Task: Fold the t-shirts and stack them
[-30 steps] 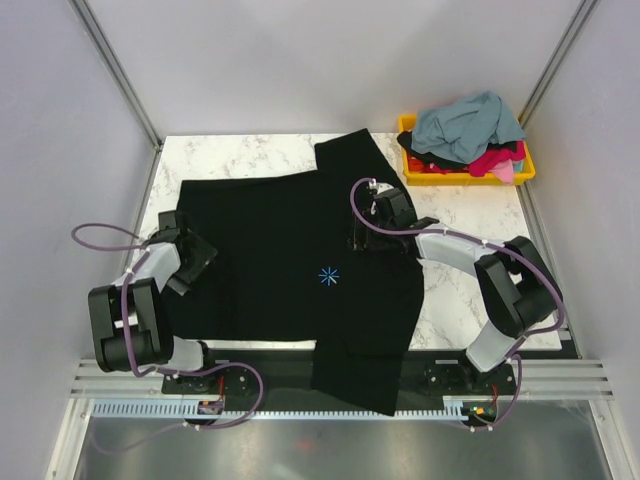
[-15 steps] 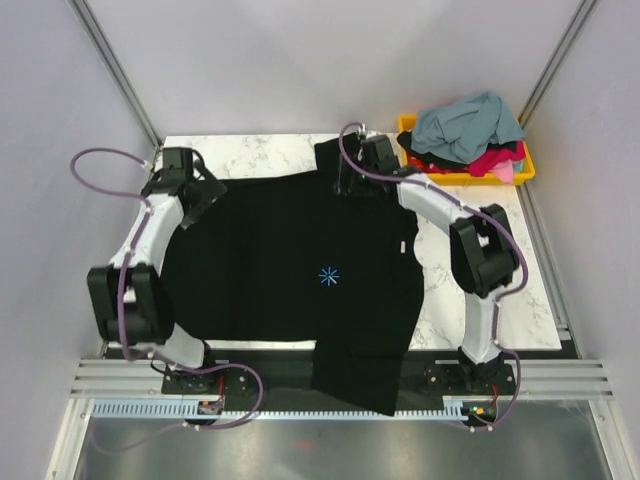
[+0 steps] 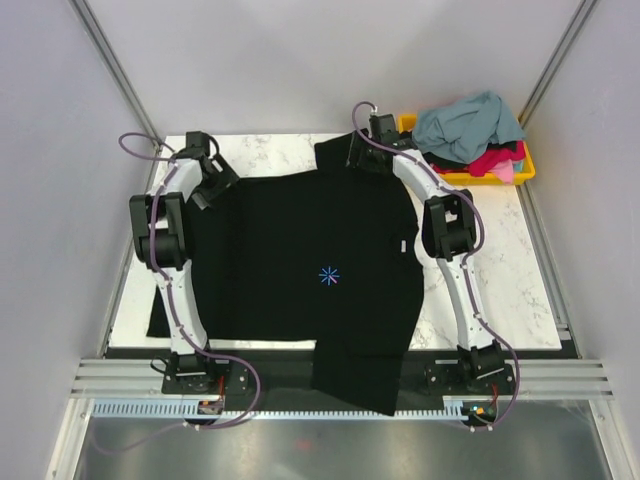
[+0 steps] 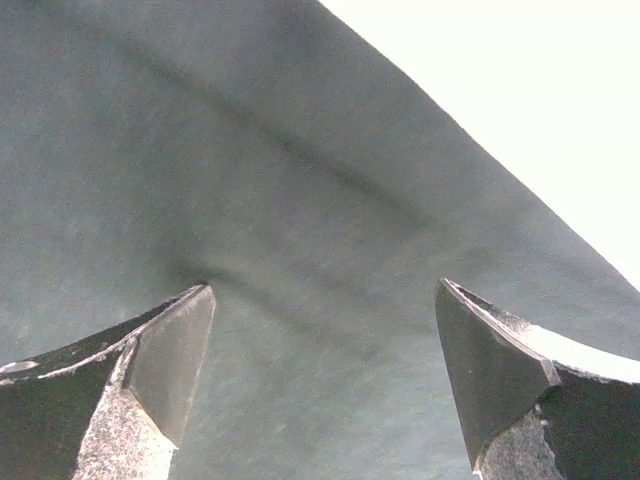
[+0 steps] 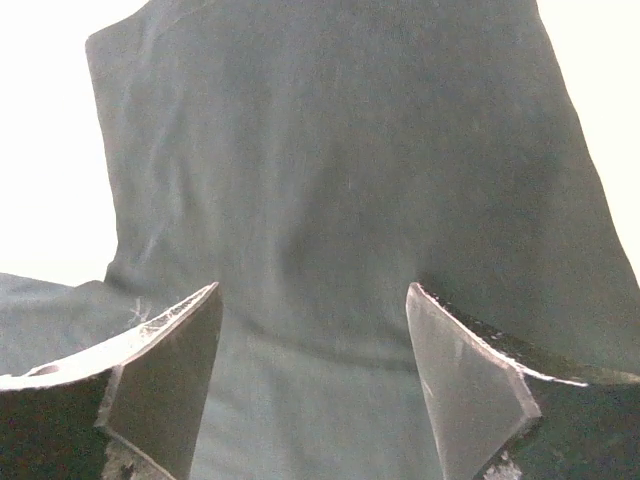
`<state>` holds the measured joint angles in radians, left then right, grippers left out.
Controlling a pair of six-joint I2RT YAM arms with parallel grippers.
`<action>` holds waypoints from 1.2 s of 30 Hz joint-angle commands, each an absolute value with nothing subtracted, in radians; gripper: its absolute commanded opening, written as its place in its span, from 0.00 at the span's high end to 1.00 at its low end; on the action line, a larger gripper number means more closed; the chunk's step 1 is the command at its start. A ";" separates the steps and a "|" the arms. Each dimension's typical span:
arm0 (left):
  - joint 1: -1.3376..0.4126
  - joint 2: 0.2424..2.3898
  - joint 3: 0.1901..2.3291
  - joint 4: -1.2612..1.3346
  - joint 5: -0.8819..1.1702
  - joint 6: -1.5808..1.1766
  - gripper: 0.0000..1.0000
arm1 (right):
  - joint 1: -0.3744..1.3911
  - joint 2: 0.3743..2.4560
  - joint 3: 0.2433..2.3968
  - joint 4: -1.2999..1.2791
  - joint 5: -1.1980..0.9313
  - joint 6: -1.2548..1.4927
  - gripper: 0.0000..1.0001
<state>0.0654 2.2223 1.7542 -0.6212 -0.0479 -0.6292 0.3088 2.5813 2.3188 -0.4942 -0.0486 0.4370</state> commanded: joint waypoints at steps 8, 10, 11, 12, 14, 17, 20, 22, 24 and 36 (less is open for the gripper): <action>0.092 2.595 2.273 -0.776 0.113 -0.572 0.02 | 0.195 2.855 2.569 -0.288 -0.159 0.686 0.15; 0.097 2.637 2.390 -0.776 0.121 -0.571 0.02 | 0.181 2.872 2.563 -0.188 -0.169 0.742 0.15; 0.101 2.660 2.431 -0.778 0.139 -0.577 0.01 | 0.179 2.890 2.566 -0.082 -0.149 0.758 0.14; 0.115 2.698 2.492 -0.778 0.167 -0.603 0.01 | 0.176 2.902 2.574 -0.025 -0.134 0.768 0.13; 0.127 2.715 2.513 -0.731 0.205 -0.629 0.01 | 0.176 2.954 2.628 0.136 -0.079 0.769 0.13; 0.144 2.697 2.503 -0.674 0.362 -0.661 0.00 | 0.164 2.970 2.607 0.396 -0.061 0.813 0.11; 0.140 2.573 2.445 -0.669 0.399 -0.652 0.00 | 0.164 2.910 2.596 0.485 -0.141 0.807 0.06; 0.137 2.419 2.352 -0.666 0.382 -0.626 0.00 | 0.169 2.832 2.481 0.517 -0.190 0.808 0.02; 0.137 2.296 2.233 -0.667 0.341 -0.612 0.00 | 0.172 2.699 2.404 0.555 -0.225 0.804 0.02; 0.230 1.272 1.188 -0.781 -0.195 -0.650 0.00 | 0.233 1.817 1.523 0.336 -0.184 0.723 0.02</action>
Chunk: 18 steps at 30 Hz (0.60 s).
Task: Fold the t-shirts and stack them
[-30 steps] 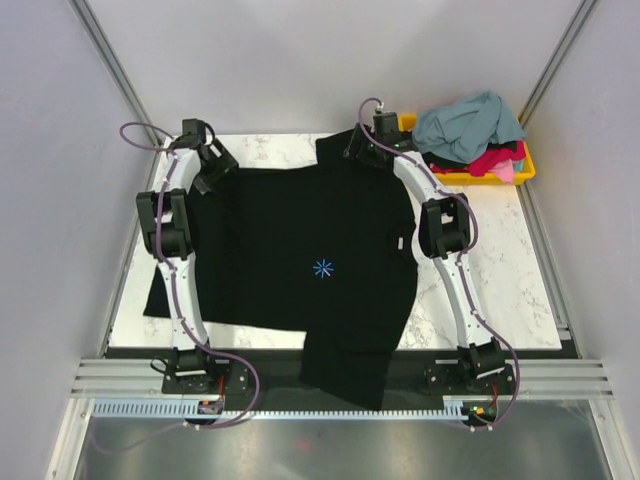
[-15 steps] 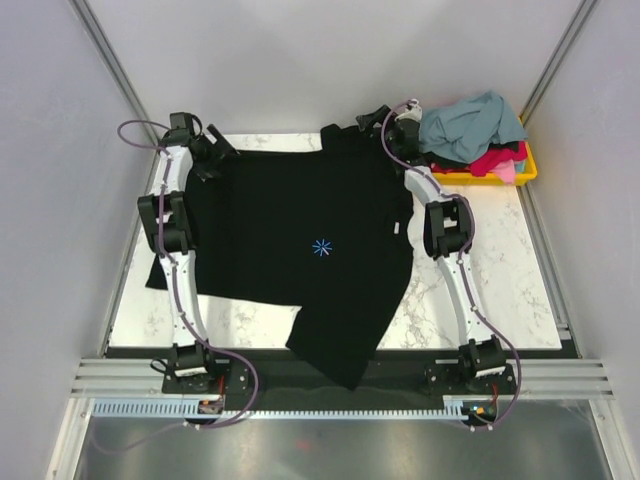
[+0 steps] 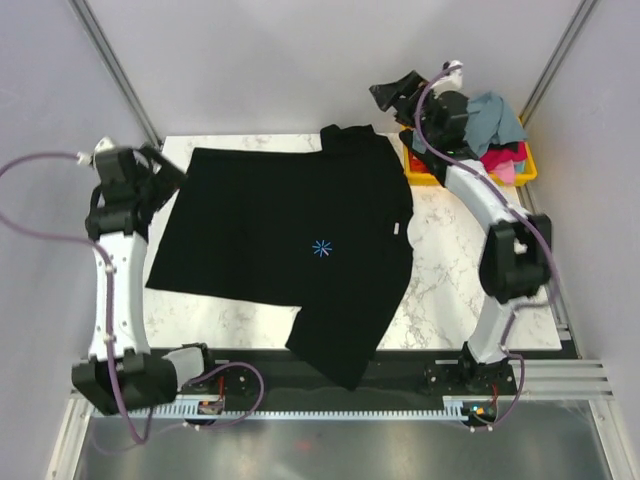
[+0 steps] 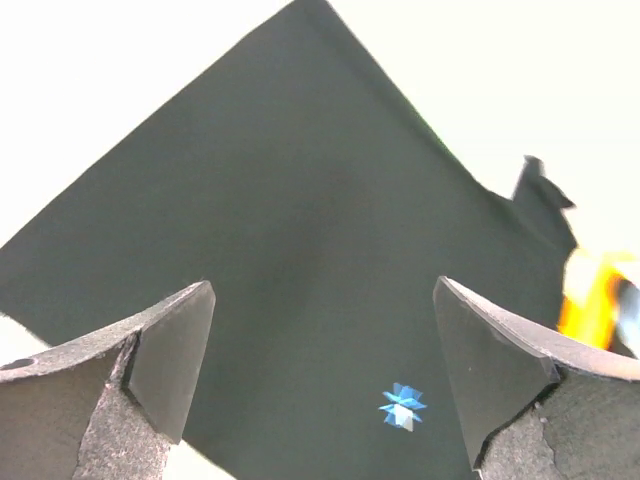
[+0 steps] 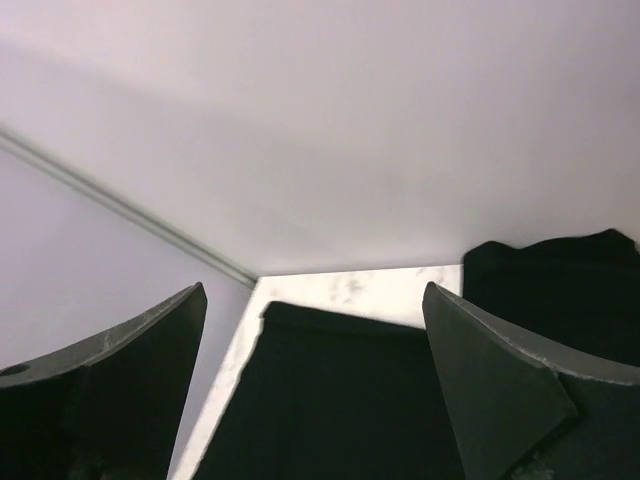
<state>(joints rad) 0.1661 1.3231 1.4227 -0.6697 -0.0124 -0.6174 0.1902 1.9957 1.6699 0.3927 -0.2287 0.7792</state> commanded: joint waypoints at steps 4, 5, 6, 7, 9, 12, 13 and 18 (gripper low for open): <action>0.355 1.214 0.961 -0.818 -0.166 -0.678 0.02 | 0.282 1.545 1.303 0.147 -0.147 0.727 0.02; 0.401 1.180 0.918 -0.802 -0.135 -0.675 0.02 | 0.284 1.513 1.261 0.138 -0.226 0.726 0.02; 0.444 1.155 0.876 -0.786 -0.109 -0.667 0.02 | 0.290 1.482 1.188 0.114 -0.250 0.723 0.02; 0.487 1.132 0.838 -0.767 -0.088 -0.657 0.02 | 0.296 1.423 1.155 0.100 -0.270 0.700 0.02; 0.537 1.097 0.810 -0.744 -0.046 -0.647 0.04 | 0.308 1.346 1.086 0.051 -0.303 0.671 0.02; 0.593 1.101 0.805 -0.733 -0.019 -0.693 0.04 | 0.322 1.274 1.049 -0.032 -0.314 0.592 0.02; 0.642 1.115 0.778 -0.720 -0.005 -0.696 0.05 | 0.327 1.263 1.043 -0.049 -0.310 0.588 0.02; 0.756 1.196 0.723 -0.623 0.081 -0.699 0.11 | 0.334 1.238 1.023 -0.067 -0.356 0.621 0.02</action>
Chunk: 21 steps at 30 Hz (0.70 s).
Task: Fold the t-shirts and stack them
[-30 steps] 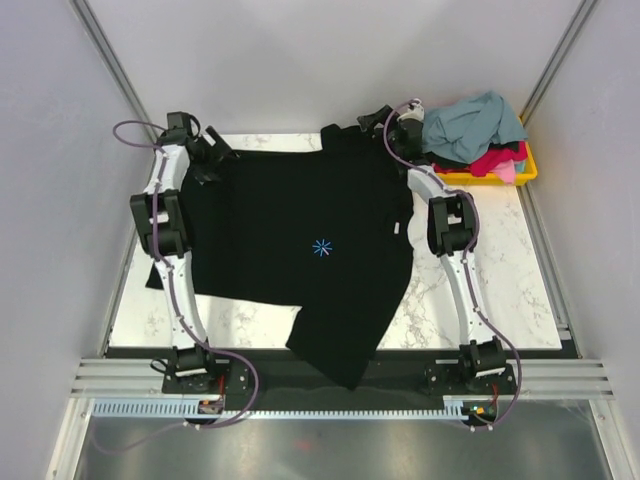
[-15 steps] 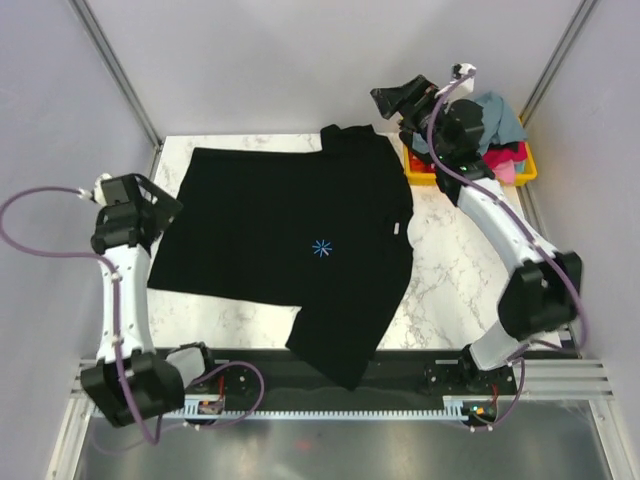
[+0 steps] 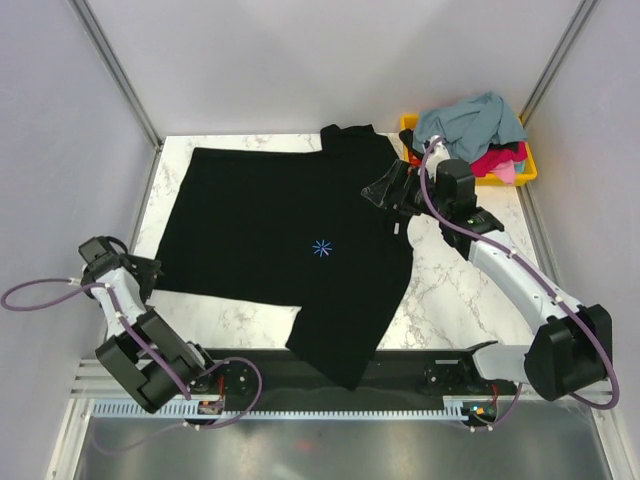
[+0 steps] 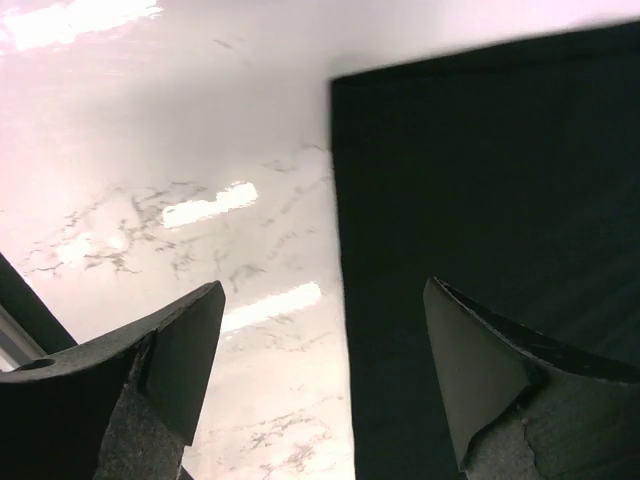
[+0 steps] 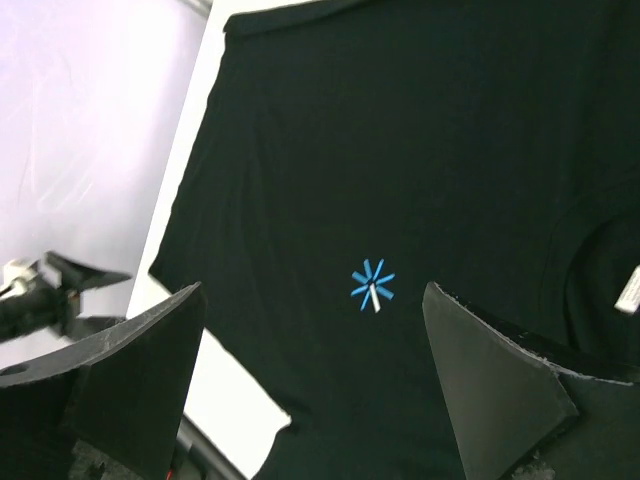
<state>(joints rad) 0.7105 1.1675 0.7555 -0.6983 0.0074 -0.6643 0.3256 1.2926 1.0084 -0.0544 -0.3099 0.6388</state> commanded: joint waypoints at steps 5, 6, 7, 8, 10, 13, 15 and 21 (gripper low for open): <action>0.772 1.271 0.738 -0.581 0.021 -0.739 0.14 | 0.336 1.244 1.023 -0.072 -0.371 0.634 0.02; 0.776 1.287 0.741 -0.572 0.025 -0.744 0.16 | 0.340 1.247 1.019 -0.069 -0.371 0.630 0.02; 0.775 1.319 0.747 -0.554 0.023 -0.750 0.16 | 0.344 1.249 1.014 -0.066 -0.371 0.629 0.02; 0.775 1.330 0.750 -0.539 0.025 -0.764 0.17 | 0.347 1.250 0.997 -0.058 -0.371 0.626 0.02; 0.776 1.359 0.762 -0.511 0.032 -0.773 0.19 | 0.351 1.258 0.976 -0.040 -0.364 0.623 0.02; 0.775 1.410 0.784 -0.502 0.008 -0.796 0.20 | 0.360 1.270 0.928 -0.014 -0.362 0.626 0.03; 0.775 1.439 0.793 -0.488 0.002 -0.821 0.21 | 0.374 1.272 0.897 -0.008 -0.364 0.624 0.04; 0.769 1.560 0.833 -0.443 -0.006 -0.839 0.26 | 0.382 1.264 0.839 -0.008 -0.370 0.603 0.04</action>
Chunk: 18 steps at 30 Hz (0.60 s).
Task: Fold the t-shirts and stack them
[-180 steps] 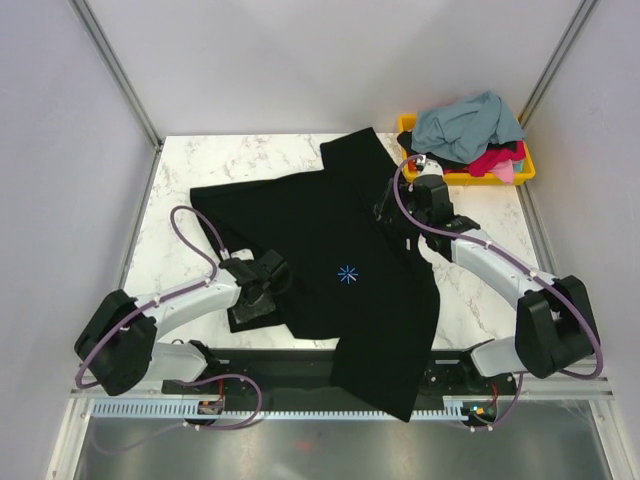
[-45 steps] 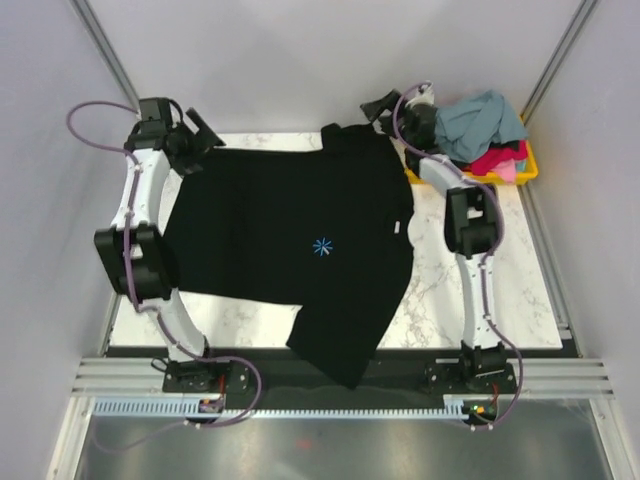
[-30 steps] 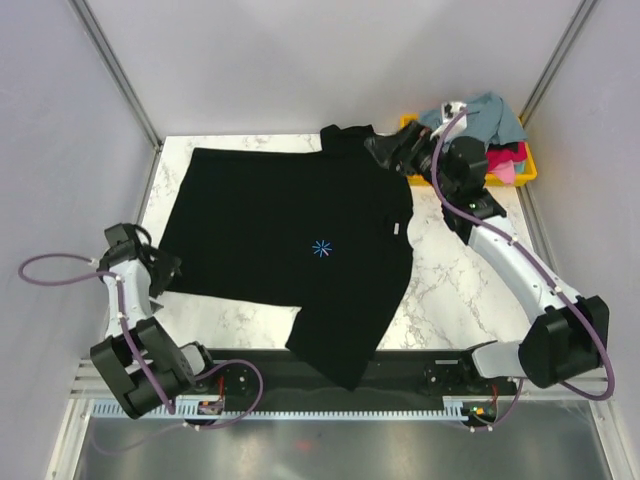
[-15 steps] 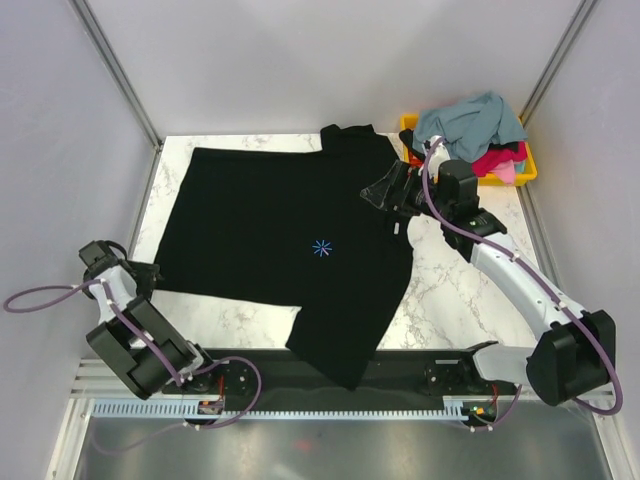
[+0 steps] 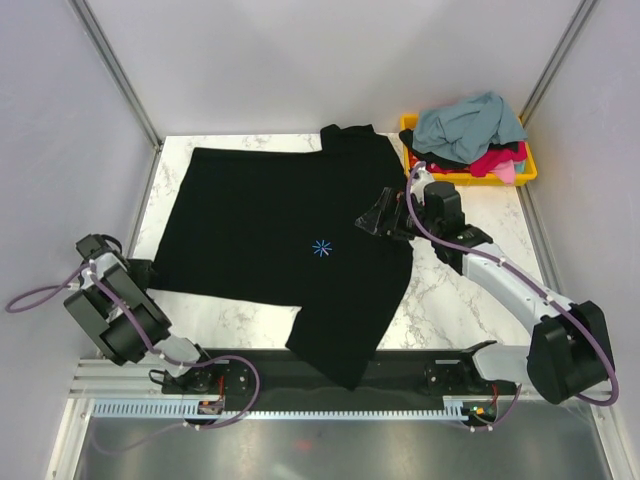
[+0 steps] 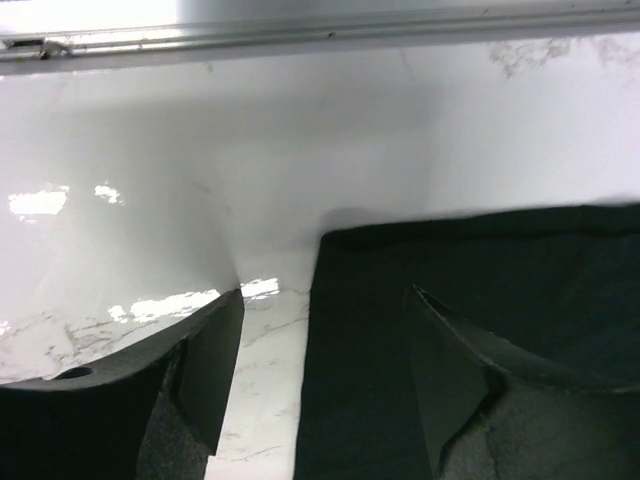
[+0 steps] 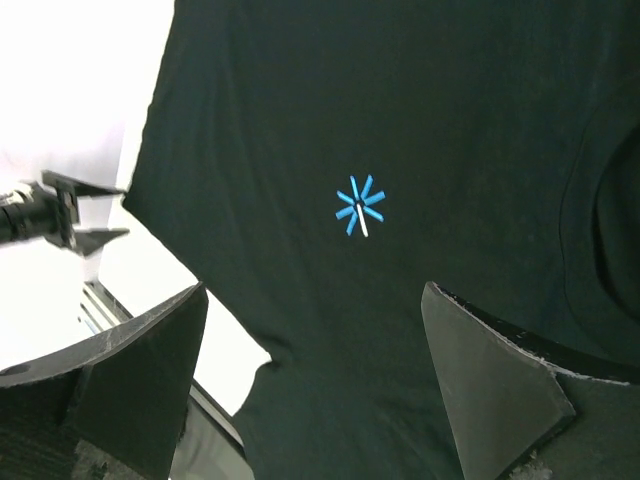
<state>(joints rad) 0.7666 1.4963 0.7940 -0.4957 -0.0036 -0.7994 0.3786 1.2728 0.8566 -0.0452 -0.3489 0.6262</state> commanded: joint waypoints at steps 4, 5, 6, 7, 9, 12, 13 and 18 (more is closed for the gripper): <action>0.740 1.626 0.857 -0.433 -0.006 -0.853 0.35 | 0.383 1.249 0.804 -0.008 -0.373 0.589 0.04; 0.732 1.629 0.857 -0.431 -0.006 -0.854 0.37 | 0.383 1.237 0.792 -0.012 -0.370 0.583 0.04; 0.717 1.632 0.856 -0.430 -0.011 -0.857 0.40 | 0.382 1.230 0.787 -0.015 -0.368 0.581 0.04; 0.707 1.629 0.853 -0.430 -0.021 -0.862 0.43 | 0.383 1.226 0.785 -0.023 -0.365 0.581 0.04; 0.686 1.620 0.839 -0.422 -0.031 -0.865 0.51 | 0.383 1.212 0.782 -0.046 -0.365 0.578 0.04; 0.661 1.603 0.827 -0.414 -0.040 -0.862 0.74 | 0.385 1.171 0.762 -0.087 -0.353 0.580 0.06; 0.655 1.600 0.825 -0.414 -0.043 -0.859 0.82 | 0.388 1.158 0.755 -0.109 -0.339 0.580 0.06; 0.634 1.553 0.815 -0.416 -0.031 -0.847 0.98 | 0.514 1.101 0.808 -0.510 0.024 0.584 0.07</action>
